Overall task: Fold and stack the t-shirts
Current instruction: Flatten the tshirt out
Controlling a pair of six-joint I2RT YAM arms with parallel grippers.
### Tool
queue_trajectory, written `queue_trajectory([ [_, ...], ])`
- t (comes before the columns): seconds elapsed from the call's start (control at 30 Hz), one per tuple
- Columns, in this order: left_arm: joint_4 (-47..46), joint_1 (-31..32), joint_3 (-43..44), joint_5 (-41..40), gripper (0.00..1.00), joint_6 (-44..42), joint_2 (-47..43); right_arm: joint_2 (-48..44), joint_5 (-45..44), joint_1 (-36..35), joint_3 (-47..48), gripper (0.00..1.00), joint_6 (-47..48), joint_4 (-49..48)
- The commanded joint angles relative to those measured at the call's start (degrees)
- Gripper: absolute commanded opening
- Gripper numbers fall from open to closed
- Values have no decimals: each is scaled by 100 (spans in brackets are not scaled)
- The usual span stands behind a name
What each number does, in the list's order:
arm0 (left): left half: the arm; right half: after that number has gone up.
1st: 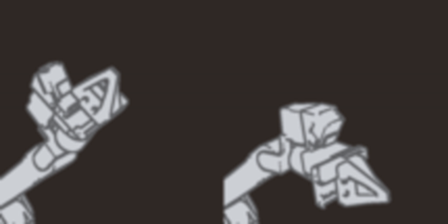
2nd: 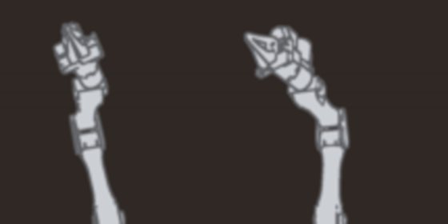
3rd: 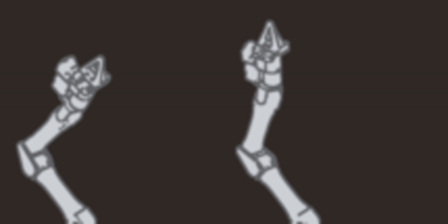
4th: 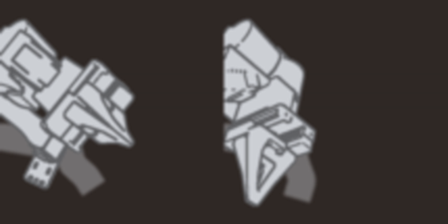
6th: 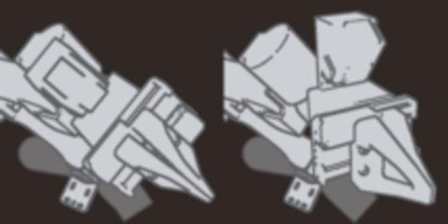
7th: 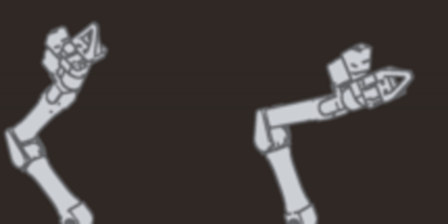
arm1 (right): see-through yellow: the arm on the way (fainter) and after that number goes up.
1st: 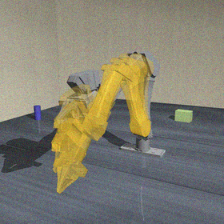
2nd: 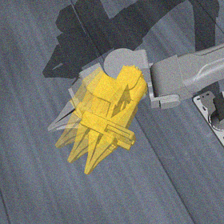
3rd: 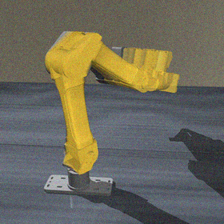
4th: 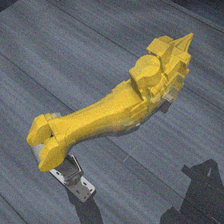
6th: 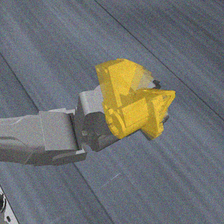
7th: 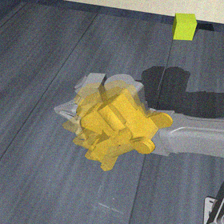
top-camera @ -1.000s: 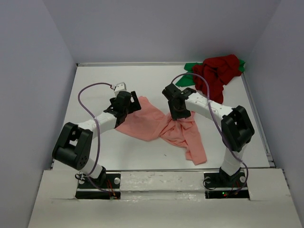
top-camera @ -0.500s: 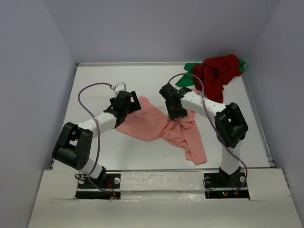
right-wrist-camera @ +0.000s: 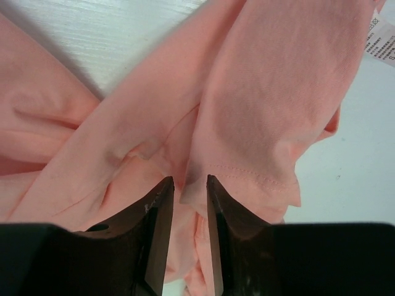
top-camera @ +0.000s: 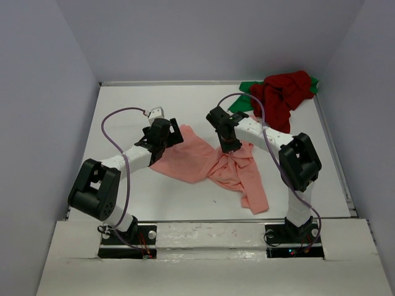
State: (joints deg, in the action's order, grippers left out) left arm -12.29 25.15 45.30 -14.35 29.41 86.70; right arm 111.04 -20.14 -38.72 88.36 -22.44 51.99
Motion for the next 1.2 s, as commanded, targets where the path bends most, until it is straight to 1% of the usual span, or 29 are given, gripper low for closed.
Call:
queue_trajectory([
  [0.0, -115, 17, 5, -15, 98, -23, -135, 14, -113, -48, 200, 36, 11, -13],
  [0.07, -115, 25, 5, -6, 98, -14, -127, 23, -113, -48, 164, 38, 2, -13],
  [0.2, -115, 17, 5, -6, 98, -23, -127, 49, -95, -48, 77, 39, -6, -39],
  [0.6, -98, 25, 5, -15, 98, -40, -144, 260, -95, -48, 15, 37, -6, -92],
  [0.67, -98, 25, 5, -6, 98, -40, -144, 269, -121, -48, 6, 32, -24, -75],
  [0.7, -98, 17, 14, -6, 98, -32, -144, 260, -130, -48, -3, 19, -41, -75],
  [0.77, -98, 25, 5, -6, 98, -32, -162, 225, -192, -48, 6, 0, -85, -31],
  [0.97, -106, 25, 5, 2, 98, -32, -162, -74, -218, -48, 138, 0, -77, 127],
  [1.07, -115, 25, 5, 37, 98, -40, -162, -249, -218, -48, 427, 0, 2, 302],
  [1.17, -141, 25, 5, 99, 98, -32, -153, -311, -17, -48, 945, 0, 160, 443],
])
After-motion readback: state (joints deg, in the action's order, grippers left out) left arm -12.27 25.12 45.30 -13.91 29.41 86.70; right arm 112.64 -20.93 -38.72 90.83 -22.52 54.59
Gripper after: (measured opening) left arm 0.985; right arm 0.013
